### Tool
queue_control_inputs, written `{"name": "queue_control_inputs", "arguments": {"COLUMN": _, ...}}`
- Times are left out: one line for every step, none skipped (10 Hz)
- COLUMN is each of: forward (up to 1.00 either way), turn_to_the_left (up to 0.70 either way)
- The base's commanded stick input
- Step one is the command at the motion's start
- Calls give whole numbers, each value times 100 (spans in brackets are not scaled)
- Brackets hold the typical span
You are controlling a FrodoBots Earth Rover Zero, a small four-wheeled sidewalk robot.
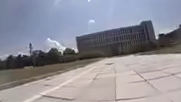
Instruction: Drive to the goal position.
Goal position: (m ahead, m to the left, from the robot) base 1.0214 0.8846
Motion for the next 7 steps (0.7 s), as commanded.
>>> {"name": "queue_control_inputs", "arguments": {"forward": 50, "turn_to_the_left": 1}}
{"name": "queue_control_inputs", "arguments": {"forward": 50, "turn_to_the_left": 1}}
{"name": "queue_control_inputs", "arguments": {"forward": 50, "turn_to_the_left": 1}}
{"name": "queue_control_inputs", "arguments": {"forward": 50, "turn_to_the_left": 1}}
{"name": "queue_control_inputs", "arguments": {"forward": 50, "turn_to_the_left": -32}}
{"name": "queue_control_inputs", "arguments": {"forward": 50, "turn_to_the_left": -49}}
{"name": "queue_control_inputs", "arguments": {"forward": 50, "turn_to_the_left": -12}}
